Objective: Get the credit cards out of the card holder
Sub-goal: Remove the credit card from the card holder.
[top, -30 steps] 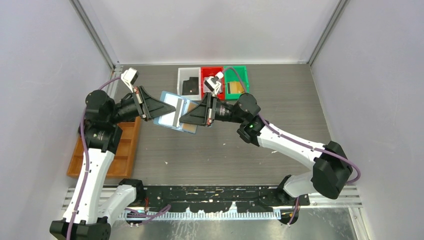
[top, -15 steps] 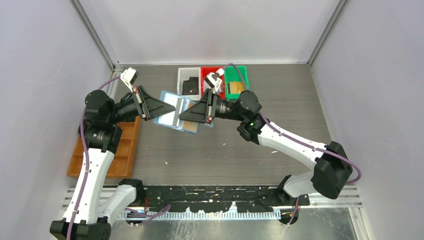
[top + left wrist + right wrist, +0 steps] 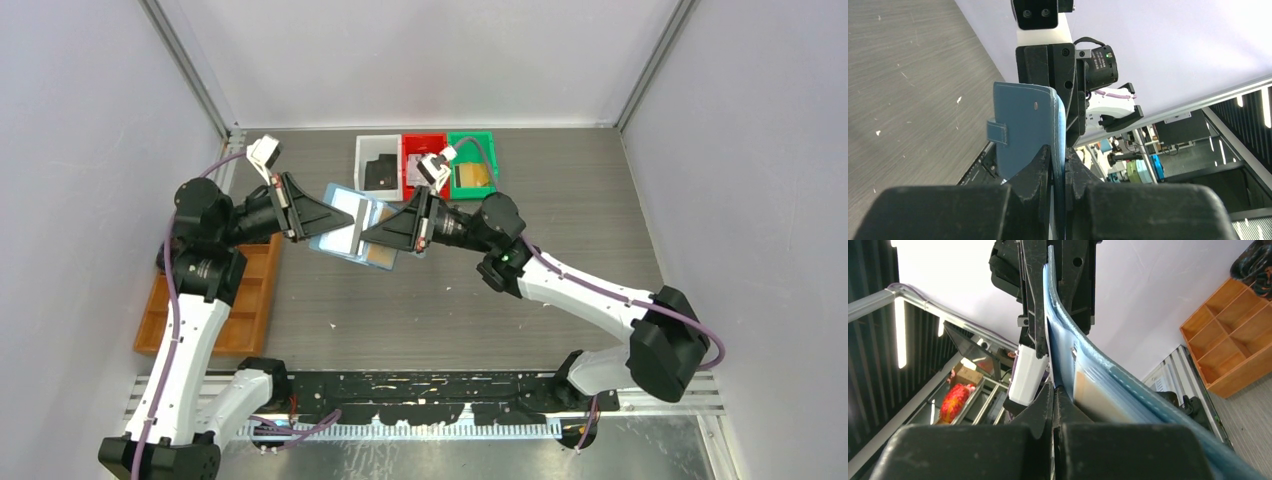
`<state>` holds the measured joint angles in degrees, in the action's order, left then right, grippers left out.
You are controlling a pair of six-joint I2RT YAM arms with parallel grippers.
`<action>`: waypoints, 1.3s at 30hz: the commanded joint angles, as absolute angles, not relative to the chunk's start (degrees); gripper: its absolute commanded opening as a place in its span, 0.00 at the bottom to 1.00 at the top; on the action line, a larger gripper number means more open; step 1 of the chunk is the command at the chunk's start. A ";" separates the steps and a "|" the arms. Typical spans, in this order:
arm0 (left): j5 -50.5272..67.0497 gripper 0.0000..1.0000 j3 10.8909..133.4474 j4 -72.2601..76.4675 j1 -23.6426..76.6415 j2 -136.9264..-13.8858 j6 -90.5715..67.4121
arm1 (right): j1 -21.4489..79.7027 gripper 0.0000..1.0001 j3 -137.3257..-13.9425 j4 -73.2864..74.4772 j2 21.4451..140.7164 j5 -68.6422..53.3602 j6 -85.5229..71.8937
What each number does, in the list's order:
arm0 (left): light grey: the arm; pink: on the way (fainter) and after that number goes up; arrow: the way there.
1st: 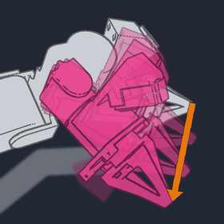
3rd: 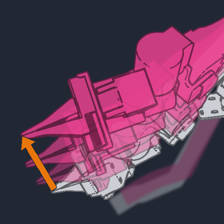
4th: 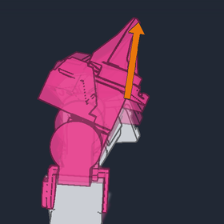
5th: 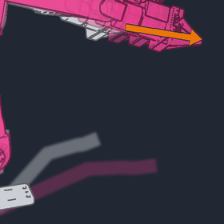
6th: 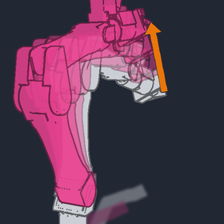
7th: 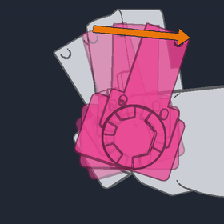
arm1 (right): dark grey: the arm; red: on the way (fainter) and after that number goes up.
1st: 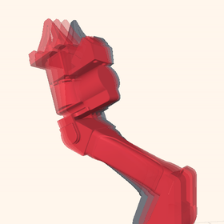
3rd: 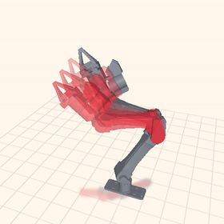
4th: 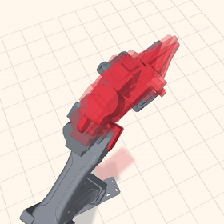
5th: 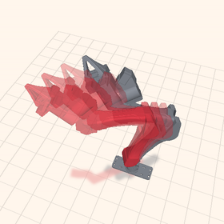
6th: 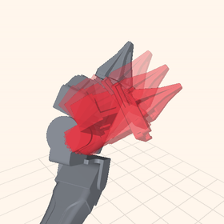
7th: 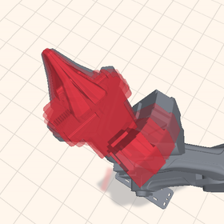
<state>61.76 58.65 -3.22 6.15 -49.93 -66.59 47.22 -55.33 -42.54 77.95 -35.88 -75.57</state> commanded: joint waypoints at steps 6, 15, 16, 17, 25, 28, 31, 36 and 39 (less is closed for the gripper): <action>62.31 0.00 62.13 1.75 5.84 -49.42 -67.72 | 46.85 0.01 -49.44 -47.84 72.04 -31.13 -73.41; 62.10 0.00 62.57 0.98 5.84 -49.27 -66.86 | 47.37 0.31 -51.68 -52.34 75.30 -31.99 -77.06; 62.07 0.00 62.60 0.89 5.84 -49.25 -66.71 | 47.37 0.35 -52.20 -53.01 75.75 -31.85 -77.56; 62.02 0.00 62.62 0.88 5.85 -49.23 -66.49 | 47.33 0.38 -52.73 -53.81 76.14 -31.82 -78.02; 61.65 0.00 62.84 -0.98 5.84 -49.31 -63.76 | 47.10 0.32 -55.00 -55.51 76.97 -32.16 -79.62; 61.37 0.00 62.61 -1.89 5.80 -49.63 -62.73 | 47.03 0.28 -54.61 -55.36 76.17 -32.15 -78.97; 61.04 0.00 62.49 -2.29 5.80 -49.96 -61.73 | 46.91 0.18 -54.64 -54.59 76.12 -31.80 -78.41; 61.04 0.00 63.53 -4.15 5.67 -50.66 -59.70 | 45.58 0.01 -55.93 -48.89 76.44 -31.56 -77.81; 61.38 0.00 64.95 -7.30 5.03 -51.33 -56.56 | 43.11 0.01 -56.07 -48.10 75.82 -34.94 -78.92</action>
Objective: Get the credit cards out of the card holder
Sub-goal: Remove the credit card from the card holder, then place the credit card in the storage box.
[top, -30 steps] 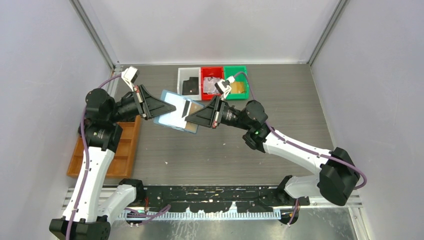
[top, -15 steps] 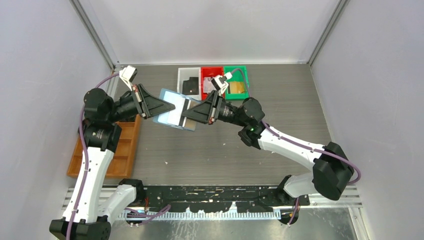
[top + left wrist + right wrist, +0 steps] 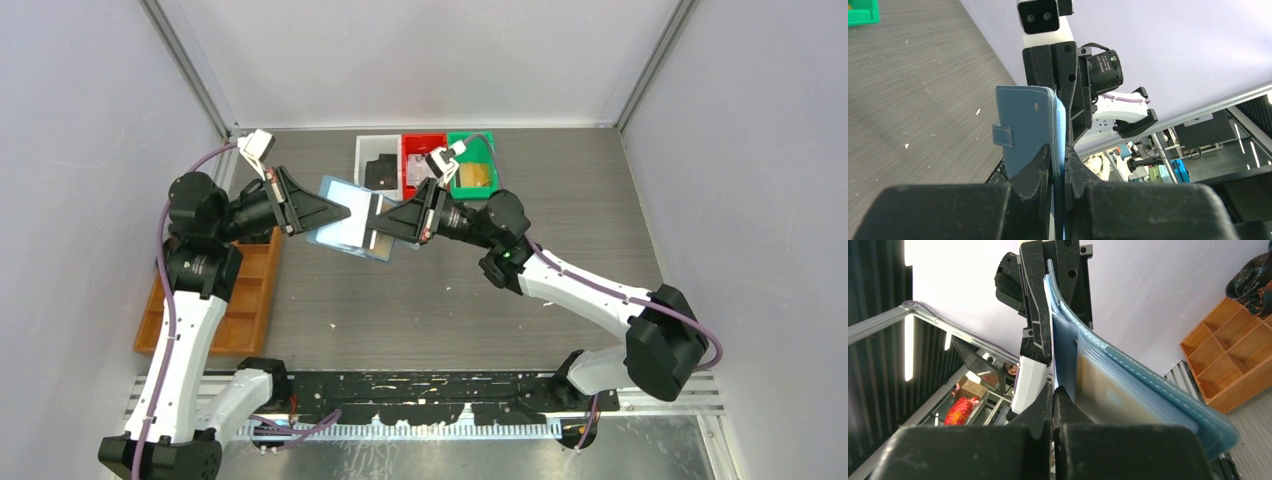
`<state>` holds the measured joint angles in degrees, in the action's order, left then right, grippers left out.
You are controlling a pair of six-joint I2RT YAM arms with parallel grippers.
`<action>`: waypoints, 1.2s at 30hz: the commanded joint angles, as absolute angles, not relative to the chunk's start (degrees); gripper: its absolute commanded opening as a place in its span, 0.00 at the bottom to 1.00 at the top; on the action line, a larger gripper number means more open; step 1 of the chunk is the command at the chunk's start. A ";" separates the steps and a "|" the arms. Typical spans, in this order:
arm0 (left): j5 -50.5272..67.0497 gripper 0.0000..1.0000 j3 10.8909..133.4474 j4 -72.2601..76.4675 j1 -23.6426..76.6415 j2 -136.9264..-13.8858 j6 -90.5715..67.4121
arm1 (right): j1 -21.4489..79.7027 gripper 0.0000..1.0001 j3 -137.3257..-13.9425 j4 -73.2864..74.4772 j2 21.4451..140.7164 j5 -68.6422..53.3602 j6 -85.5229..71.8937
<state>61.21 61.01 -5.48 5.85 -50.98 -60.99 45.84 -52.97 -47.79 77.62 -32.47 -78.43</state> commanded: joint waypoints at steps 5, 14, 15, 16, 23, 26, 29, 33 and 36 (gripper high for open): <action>62.22 0.00 66.74 -10.02 2.74 -52.50 -52.29 | 34.75 0.01 -55.79 -35.32 69.12 -41.36 -76.29; 61.70 0.00 68.95 -13.85 2.27 -53.79 -47.57 | 24.46 0.00 -76.37 10.75 71.73 -37.90 -48.38; 61.44 0.00 69.37 -14.95 2.22 -53.83 -46.72 | 24.44 0.00 -81.50 19.78 75.17 -34.31 -43.29; 60.99 0.00 69.73 -15.82 2.22 -53.84 -45.99 | 24.50 0.01 -86.79 26.81 78.70 -30.14 -38.66; 60.02 0.00 70.80 -18.40 2.23 -52.98 -44.31 | 26.38 0.01 -120.30 51.44 107.39 1.46 -20.82; 59.81 0.00 70.42 -19.01 2.21 -52.82 -44.30 | 27.39 0.01 -130.70 53.28 118.63 7.16 -17.70; 59.86 0.00 70.67 -19.92 2.26 -52.80 -44.06 | 28.39 0.00 -137.88 54.07 126.09 13.26 -16.17; 59.94 0.00 71.10 -20.05 2.21 -52.98 -44.03 | 30.14 0.00 -147.77 56.78 135.38 18.36 -13.90; 60.04 0.00 71.02 -20.36 2.21 -53.25 -43.86 | 32.80 0.01 -147.64 53.18 138.84 25.80 -9.25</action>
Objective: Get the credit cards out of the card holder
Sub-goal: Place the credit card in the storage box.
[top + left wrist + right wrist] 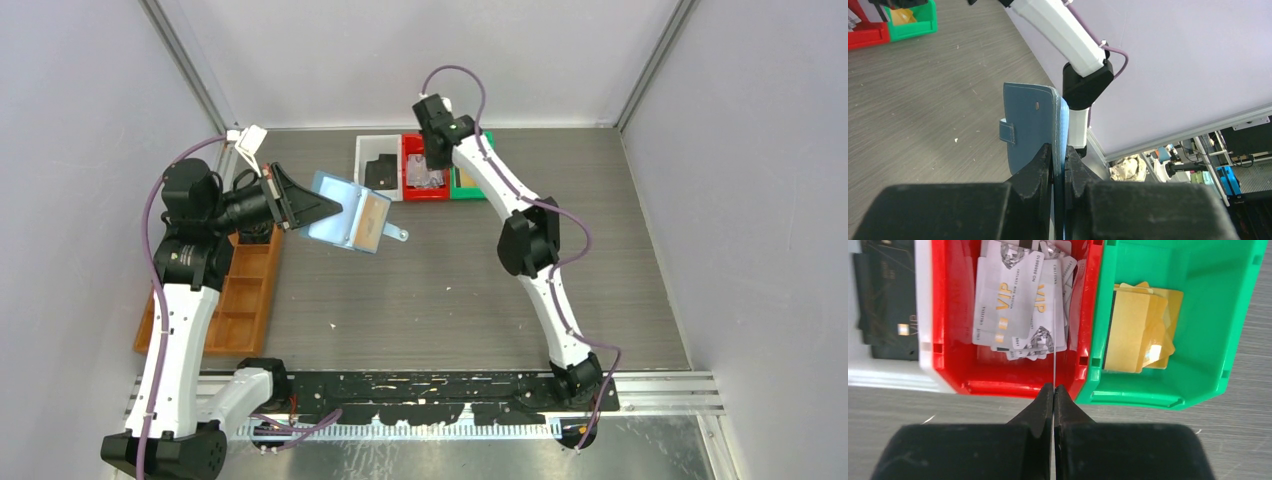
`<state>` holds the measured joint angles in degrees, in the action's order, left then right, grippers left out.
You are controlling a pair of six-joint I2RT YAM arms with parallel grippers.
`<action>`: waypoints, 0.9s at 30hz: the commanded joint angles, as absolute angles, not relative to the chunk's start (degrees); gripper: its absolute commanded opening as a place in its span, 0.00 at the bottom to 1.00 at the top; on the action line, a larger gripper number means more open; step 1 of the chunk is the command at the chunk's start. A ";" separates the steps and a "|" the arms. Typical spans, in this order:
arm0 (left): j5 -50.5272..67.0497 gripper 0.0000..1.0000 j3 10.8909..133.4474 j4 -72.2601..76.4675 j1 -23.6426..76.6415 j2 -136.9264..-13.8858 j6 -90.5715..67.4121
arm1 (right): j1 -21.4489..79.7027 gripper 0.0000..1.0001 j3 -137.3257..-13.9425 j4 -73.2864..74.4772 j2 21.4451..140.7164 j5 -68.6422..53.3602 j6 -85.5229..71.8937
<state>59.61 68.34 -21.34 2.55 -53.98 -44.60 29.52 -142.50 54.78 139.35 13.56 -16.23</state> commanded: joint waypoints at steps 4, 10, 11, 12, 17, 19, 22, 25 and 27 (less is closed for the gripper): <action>59.94 0.00 71.60 -20.63 2.26 -53.48 -43.95 | 35.57 0.00 -147.57 49.77 142.86 32.76 -4.99; 60.19 0.00 72.88 -21.44 2.28 -53.37 -44.08 | 38.89 0.00 -147.91 45.01 148.52 41.81 -0.33; 60.32 0.00 72.86 -21.35 2.26 -53.18 -43.99 | 39.15 0.06 -147.89 43.64 149.32 43.25 -0.25; 60.47 0.00 72.78 -21.17 2.23 -53.05 -43.95 | 39.23 0.13 -148.29 43.24 150.10 43.27 -0.33; 60.60 0.00 73.40 -21.31 2.20 -52.63 -44.44 | 39.18 0.20 -148.74 40.76 150.96 42.45 -0.70; 60.84 0.00 73.73 -21.46 2.26 -52.57 -44.64 | 38.93 0.39 -148.44 40.65 150.09 40.49 -2.64; 60.89 0.00 73.91 -21.61 2.20 -52.26 -44.78 | 37.84 0.53 -144.98 40.30 146.53 34.83 -7.34; 61.22 0.00 73.87 -21.68 2.27 -52.17 -44.99 | 36.96 0.55 -140.62 38.45 141.63 29.16 -11.09; 61.30 0.00 73.78 -21.77 2.25 -51.97 -45.14 | 36.41 0.55 -138.27 37.47 138.86 25.93 -13.09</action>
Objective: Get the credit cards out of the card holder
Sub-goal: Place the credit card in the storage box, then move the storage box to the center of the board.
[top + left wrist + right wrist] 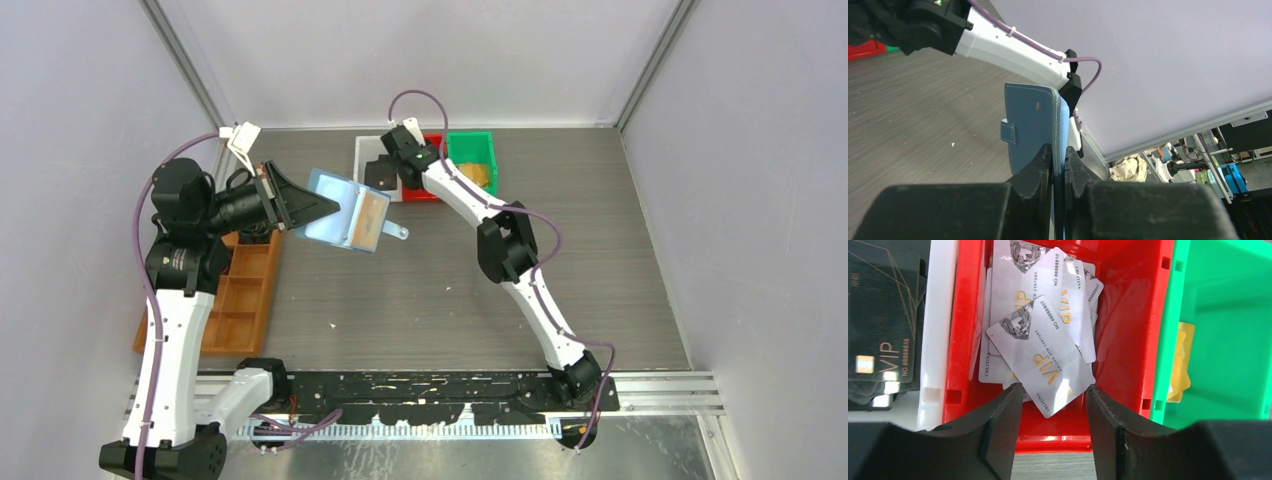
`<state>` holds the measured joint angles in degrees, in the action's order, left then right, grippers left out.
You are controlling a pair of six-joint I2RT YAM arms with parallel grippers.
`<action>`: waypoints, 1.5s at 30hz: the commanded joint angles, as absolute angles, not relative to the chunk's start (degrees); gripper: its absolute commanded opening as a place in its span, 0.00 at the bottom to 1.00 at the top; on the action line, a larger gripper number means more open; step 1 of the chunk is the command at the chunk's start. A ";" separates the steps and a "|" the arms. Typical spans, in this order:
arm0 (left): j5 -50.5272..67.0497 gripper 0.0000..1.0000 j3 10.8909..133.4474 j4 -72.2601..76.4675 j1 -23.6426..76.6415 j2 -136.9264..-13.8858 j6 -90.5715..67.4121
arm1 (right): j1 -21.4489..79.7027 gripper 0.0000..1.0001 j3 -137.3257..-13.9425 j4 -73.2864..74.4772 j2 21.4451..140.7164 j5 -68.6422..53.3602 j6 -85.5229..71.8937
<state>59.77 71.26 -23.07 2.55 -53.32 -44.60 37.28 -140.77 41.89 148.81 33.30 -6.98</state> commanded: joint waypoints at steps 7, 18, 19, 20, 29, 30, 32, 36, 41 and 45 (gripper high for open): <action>62.26 0.00 73.59 -21.66 2.28 -51.80 -45.48 | 33.17 0.51 -133.17 35.99 132.19 19.48 -18.55; 62.41 0.00 72.85 -19.82 2.23 -52.00 -46.96 | 26.43 0.48 -132.54 38.57 134.12 17.31 -18.84; 62.40 0.00 72.86 -19.63 2.20 -52.01 -47.24 | 25.99 0.48 -132.65 38.59 134.49 16.33 -18.43; 62.42 0.00 72.86 -19.39 2.25 -52.05 -47.47 | 25.76 0.48 -132.92 38.68 135.00 15.65 -18.17; 62.17 0.00 73.27 -20.88 2.25 -51.94 -45.25 | 24.72 0.45 -134.43 39.22 139.38 11.23 -16.70; 62.19 0.00 73.44 -21.48 2.20 -52.05 -45.03 | 24.75 0.45 -134.42 39.20 139.68 10.73 -16.74; 62.51 0.00 73.49 -21.60 2.25 -52.12 -45.33 | 24.76 0.45 -133.86 38.83 139.98 10.10 -16.91; 62.32 0.00 73.37 -21.40 2.20 -51.66 -45.50 | 24.77 0.45 -132.60 38.01 139.76 10.25 -17.82; 62.28 0.00 73.31 -21.29 2.21 -51.60 -45.82 | 24.73 0.43 -131.12 35.64 138.63 9.59 -18.80; 62.22 0.00 73.38 -20.97 2.25 -51.69 -45.83 | 24.74 0.25 -132.59 37.52 140.57 9.85 -18.90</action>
